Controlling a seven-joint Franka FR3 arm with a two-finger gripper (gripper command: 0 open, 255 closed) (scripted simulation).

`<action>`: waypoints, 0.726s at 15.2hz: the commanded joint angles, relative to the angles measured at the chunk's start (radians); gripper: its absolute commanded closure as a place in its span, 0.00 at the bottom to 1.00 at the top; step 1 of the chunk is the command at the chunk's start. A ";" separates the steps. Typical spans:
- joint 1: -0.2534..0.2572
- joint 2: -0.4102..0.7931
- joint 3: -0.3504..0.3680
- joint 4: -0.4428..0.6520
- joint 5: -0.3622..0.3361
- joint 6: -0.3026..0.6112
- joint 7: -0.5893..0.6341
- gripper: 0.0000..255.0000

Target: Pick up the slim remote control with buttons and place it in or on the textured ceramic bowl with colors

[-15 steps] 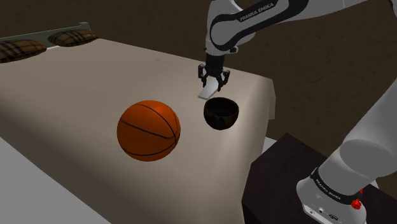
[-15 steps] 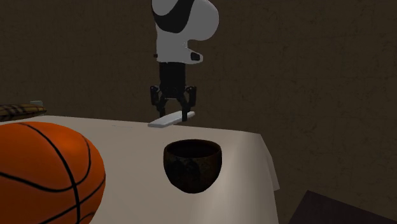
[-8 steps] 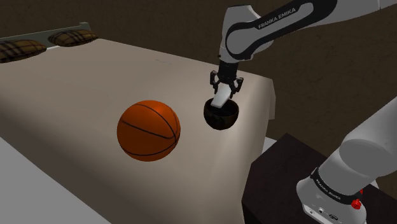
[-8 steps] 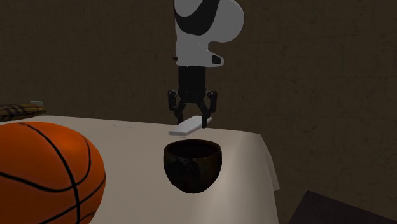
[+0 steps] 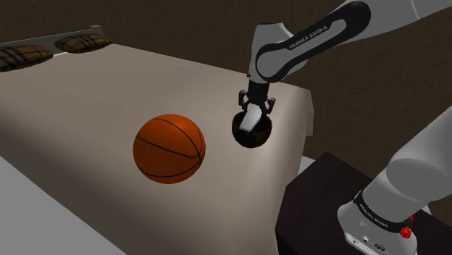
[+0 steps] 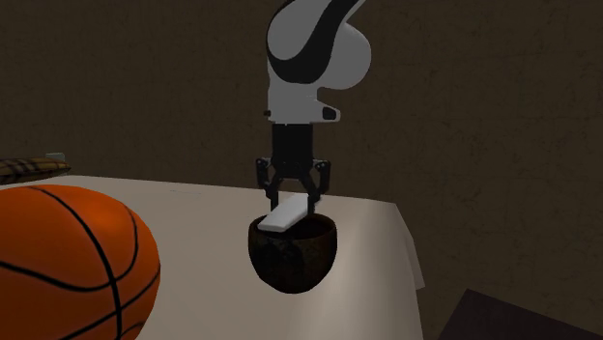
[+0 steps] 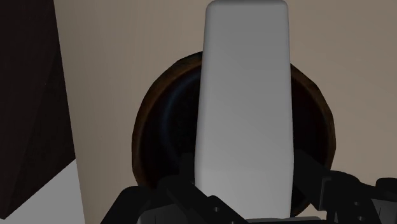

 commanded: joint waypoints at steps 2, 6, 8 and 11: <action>-0.001 0.034 0.002 -0.020 -0.012 0.054 0.009 1.00; -0.001 0.034 0.002 -0.020 -0.012 0.054 0.009 1.00; -0.001 0.034 0.002 -0.020 -0.012 0.054 0.009 1.00; -0.001 0.034 0.001 -0.020 -0.012 0.054 0.009 0.00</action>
